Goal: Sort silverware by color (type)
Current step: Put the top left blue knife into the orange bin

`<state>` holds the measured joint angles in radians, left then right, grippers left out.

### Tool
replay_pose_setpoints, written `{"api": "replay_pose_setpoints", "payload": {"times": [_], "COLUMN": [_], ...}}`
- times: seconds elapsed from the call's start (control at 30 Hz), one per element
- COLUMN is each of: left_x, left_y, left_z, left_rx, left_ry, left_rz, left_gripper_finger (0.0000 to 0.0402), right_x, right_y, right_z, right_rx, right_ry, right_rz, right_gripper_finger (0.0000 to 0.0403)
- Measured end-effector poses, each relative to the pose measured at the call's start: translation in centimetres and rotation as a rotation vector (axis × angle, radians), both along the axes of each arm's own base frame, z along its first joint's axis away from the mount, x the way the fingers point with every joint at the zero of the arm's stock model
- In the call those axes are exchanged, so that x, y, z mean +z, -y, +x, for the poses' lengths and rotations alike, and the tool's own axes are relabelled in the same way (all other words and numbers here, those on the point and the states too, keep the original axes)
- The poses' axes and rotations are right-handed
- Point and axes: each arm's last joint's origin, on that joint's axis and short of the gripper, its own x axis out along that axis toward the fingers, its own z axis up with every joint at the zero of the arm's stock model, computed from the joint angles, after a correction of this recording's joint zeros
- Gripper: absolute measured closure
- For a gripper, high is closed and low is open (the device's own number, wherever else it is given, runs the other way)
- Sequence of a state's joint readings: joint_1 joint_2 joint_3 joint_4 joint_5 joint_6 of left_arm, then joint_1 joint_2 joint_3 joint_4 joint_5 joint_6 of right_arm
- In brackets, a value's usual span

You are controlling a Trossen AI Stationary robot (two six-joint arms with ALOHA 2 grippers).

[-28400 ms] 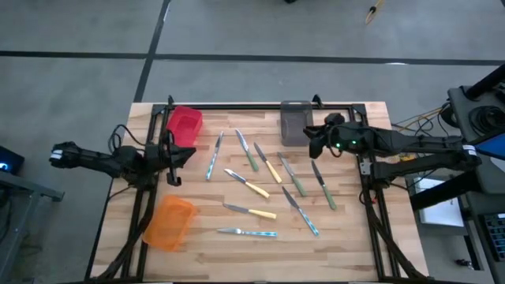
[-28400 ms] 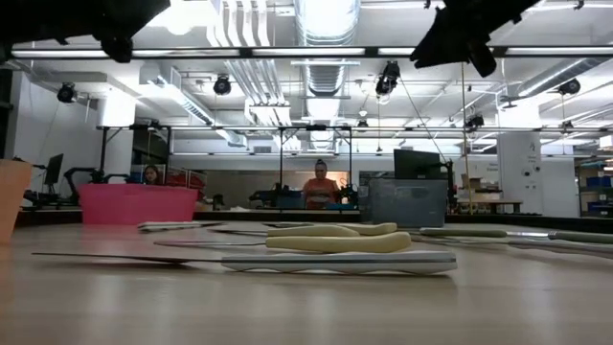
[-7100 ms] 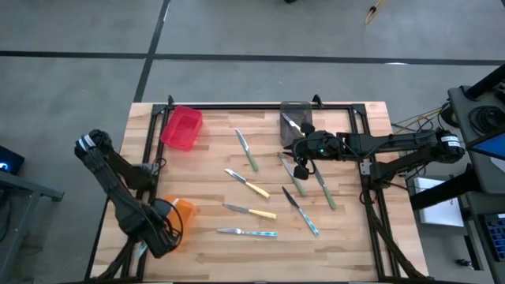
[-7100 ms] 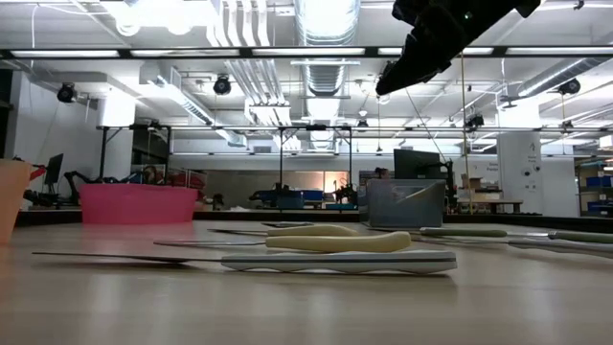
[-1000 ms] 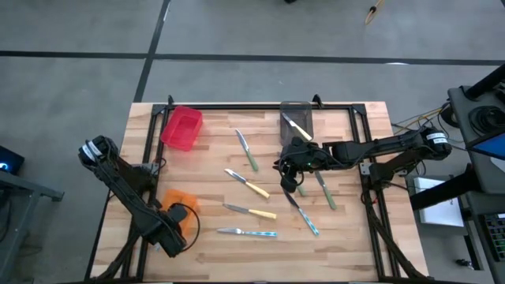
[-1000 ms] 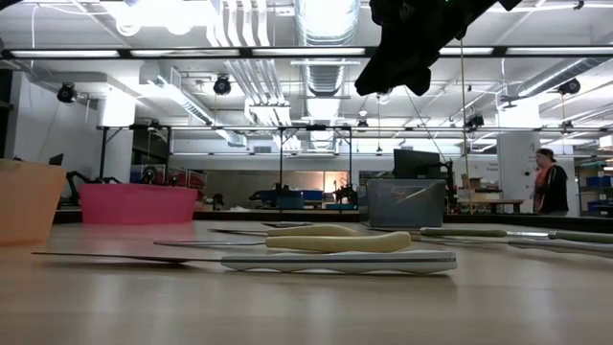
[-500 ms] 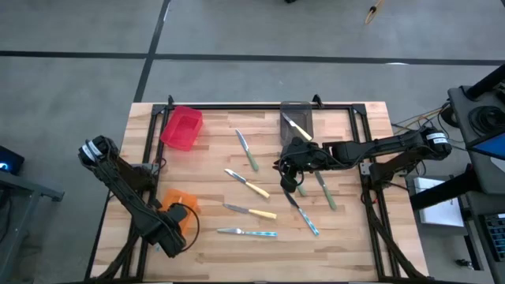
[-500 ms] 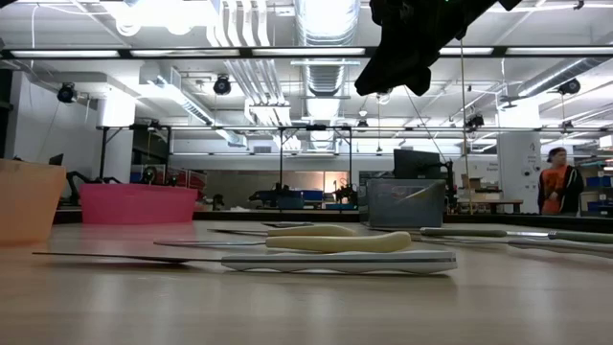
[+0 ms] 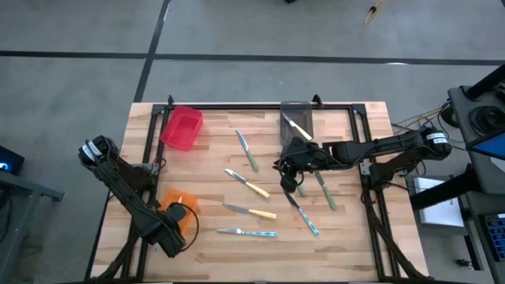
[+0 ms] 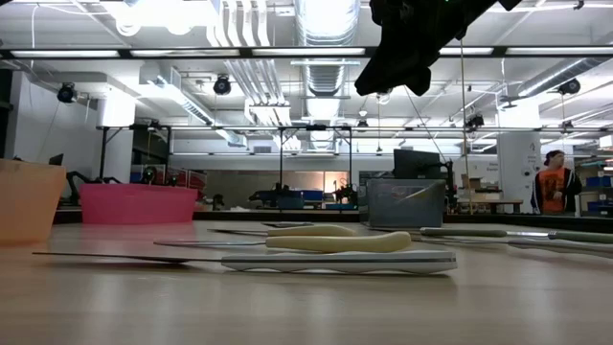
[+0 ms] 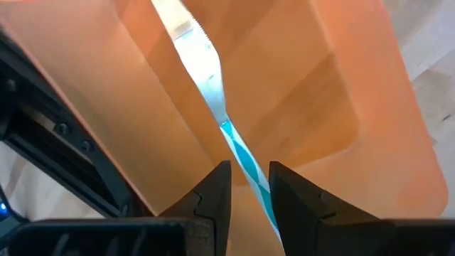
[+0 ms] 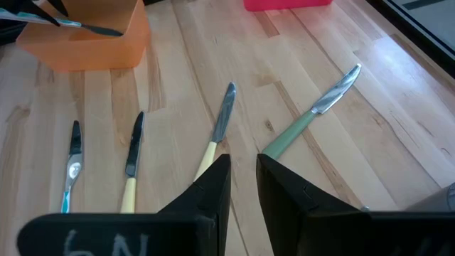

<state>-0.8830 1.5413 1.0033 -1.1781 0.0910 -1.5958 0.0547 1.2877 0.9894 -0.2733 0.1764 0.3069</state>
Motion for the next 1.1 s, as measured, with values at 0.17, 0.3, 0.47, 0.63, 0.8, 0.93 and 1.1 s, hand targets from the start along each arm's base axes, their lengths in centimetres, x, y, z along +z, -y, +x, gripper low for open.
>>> {"api": "replay_pose_setpoints", "payload": {"times": [0.17,0.3,0.47,0.63,0.8,0.93,1.1], "left_x": [0.5,0.5,0.5,1.3,2.4,2.3,1.6], "left_y": [0.0,0.1,0.2,0.5,1.3,1.8,1.6], "left_z": [-0.2,-0.3,-0.4,0.0,0.9,1.2,1.0], "left_rx": [0.006,0.007,0.007,0.003,-0.019,-0.042,-0.048], "left_ry": [-0.014,-0.02,-0.032,0.022,0.149,0.195,0.172], "left_rz": [0.02,0.015,0.005,0.002,-0.024,-0.071,-0.05], "left_gripper_finger": [0.0325,0.0325,0.0325,0.0325,0.0325,0.0325,0.0327], "right_x": [0.0,0.0,0.0,0.0,0.0,0.0,0.0], "right_y": [0.0,0.0,0.0,0.0,0.0,0.0,0.0], "right_z": [0.0,0.0,0.0,0.0,0.0,0.0,0.0], "right_rx": [0.0,0.0,0.0,-0.002,-0.006,-0.006,-0.006], "right_ry": [0.0,0.0,0.0,0.001,0.002,0.002,0.002], "right_rz": [0.0,0.0,0.0,0.003,0.008,0.008,0.007], "right_gripper_finger": [0.0344,0.0344,0.0344,0.0344,0.0344,0.0344,0.0344]}}
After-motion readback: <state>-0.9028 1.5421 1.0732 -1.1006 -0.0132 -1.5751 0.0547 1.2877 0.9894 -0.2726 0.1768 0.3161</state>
